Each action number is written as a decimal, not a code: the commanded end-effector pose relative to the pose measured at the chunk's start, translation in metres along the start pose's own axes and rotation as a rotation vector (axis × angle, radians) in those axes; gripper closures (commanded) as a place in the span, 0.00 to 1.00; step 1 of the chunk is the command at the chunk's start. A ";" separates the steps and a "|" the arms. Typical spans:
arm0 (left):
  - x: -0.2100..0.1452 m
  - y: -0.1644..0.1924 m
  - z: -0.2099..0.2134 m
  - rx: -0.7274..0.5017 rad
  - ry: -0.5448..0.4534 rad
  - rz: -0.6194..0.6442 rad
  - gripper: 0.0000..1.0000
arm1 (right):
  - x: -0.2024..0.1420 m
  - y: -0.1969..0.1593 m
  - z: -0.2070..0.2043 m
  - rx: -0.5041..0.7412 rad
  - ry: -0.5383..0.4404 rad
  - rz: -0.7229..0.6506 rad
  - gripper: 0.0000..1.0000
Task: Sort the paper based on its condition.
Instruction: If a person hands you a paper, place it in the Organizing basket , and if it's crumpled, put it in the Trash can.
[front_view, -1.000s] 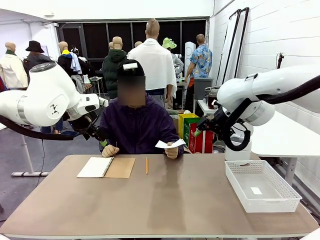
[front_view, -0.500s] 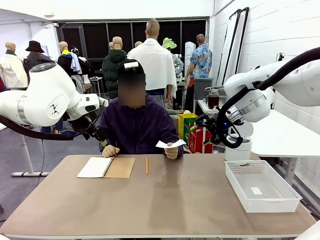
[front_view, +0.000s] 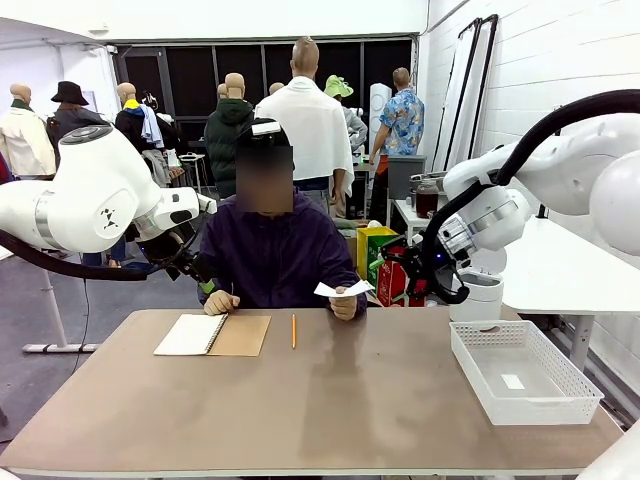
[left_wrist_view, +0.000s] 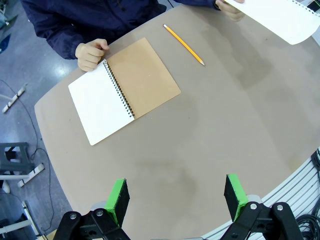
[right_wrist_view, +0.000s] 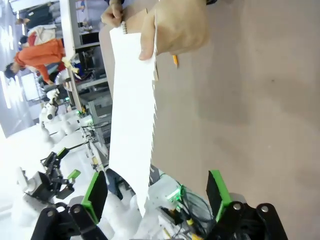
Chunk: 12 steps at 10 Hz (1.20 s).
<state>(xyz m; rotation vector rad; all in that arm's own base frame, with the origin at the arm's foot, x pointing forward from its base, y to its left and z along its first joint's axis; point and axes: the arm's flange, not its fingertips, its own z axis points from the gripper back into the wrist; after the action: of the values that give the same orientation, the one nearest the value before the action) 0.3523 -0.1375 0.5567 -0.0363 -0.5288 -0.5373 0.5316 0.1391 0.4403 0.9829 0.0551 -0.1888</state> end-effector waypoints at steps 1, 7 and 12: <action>0.000 0.000 0.001 -0.010 -0.005 0.004 0.00 | 0.014 0.007 -0.008 0.045 0.039 -0.049 0.00; 0.000 0.000 0.001 -0.010 -0.005 0.004 0.00 | 0.031 0.001 -0.031 0.096 0.111 -0.166 0.37; 0.000 0.000 0.001 -0.010 -0.005 0.004 0.00 | 0.038 -0.005 -0.035 0.105 0.103 -0.216 1.00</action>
<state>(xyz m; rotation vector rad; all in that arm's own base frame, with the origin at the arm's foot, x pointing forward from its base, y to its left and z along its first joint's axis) 0.3523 -0.1375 0.5567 -0.0363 -0.5288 -0.5374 0.5617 0.1554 0.4107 1.0671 0.2363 -0.3104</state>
